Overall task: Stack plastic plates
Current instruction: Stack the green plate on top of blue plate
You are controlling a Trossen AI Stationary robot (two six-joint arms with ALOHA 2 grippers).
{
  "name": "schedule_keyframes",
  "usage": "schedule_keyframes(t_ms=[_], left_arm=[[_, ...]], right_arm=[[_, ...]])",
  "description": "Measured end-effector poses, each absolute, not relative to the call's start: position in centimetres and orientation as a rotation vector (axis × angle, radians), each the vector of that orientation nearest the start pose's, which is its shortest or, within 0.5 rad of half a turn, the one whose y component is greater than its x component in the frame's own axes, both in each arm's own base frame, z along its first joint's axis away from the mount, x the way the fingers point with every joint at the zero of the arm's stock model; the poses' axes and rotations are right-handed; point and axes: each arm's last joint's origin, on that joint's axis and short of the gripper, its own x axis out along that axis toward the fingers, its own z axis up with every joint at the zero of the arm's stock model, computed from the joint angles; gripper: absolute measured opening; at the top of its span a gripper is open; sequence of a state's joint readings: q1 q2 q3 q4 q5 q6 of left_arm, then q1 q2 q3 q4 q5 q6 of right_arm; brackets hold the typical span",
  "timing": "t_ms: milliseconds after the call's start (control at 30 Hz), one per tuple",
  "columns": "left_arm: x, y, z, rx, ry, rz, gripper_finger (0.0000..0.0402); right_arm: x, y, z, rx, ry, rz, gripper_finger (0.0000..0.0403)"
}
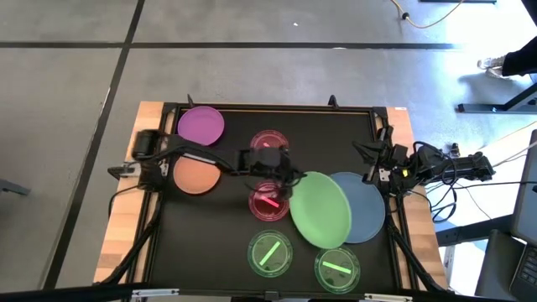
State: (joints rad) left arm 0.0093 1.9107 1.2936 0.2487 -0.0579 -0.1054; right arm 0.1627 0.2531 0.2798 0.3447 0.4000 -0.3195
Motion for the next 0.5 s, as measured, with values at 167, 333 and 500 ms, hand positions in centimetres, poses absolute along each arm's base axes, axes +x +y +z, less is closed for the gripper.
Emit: schedule_keyframes(t_ms=[167,333,500], left_arm=[[46.8,0.6,21.2,-0.087,0.364,0.077,0.0017],[49.8,0.9,21.7,-0.096,0.325,0.056,0.0017],[51.3,1.6,21.4,-0.101,0.323,0.071,0.0017]], right_arm=[[9.6,0.4,27.1,-0.209,-0.322,-0.289,0.0003],[9.6,0.4,27.1,-0.212,-0.322,-0.289,0.0003],[9.6,0.4,27.1,-0.236,-0.319,-0.294,0.0003]])
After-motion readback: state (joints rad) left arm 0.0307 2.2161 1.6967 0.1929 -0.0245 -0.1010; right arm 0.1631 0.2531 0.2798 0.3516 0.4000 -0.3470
